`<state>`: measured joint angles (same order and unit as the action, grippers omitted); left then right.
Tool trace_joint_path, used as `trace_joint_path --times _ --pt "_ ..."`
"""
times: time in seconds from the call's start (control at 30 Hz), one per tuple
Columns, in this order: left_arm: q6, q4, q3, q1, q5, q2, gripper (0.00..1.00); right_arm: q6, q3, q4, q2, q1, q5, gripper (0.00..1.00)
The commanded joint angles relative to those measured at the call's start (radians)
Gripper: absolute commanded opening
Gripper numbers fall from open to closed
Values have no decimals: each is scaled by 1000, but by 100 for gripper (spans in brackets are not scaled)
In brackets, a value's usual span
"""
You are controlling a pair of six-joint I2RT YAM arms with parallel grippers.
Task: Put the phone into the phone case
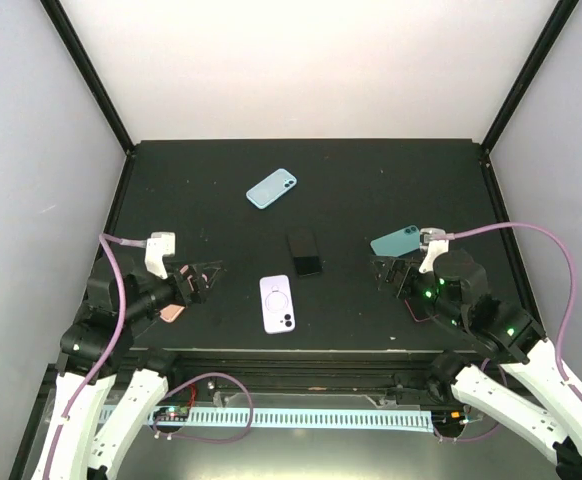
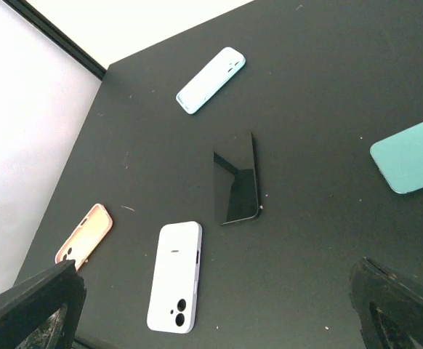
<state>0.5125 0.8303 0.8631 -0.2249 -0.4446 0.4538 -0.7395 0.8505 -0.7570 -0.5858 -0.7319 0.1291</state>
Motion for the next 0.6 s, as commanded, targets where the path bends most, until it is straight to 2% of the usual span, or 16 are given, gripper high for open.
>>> trace_joint_path --times 0.0,0.37,0.57 --pt "7 7 3 -7 16 1 99 -13 -6 -3 12 9 7 100" --pt "-3 41 -13 -7 47 69 99 36 -30 28 26 7 -22 100" --pt "9 32 -46 -7 46 104 99 38 -49 -18 -78 8 41 100"
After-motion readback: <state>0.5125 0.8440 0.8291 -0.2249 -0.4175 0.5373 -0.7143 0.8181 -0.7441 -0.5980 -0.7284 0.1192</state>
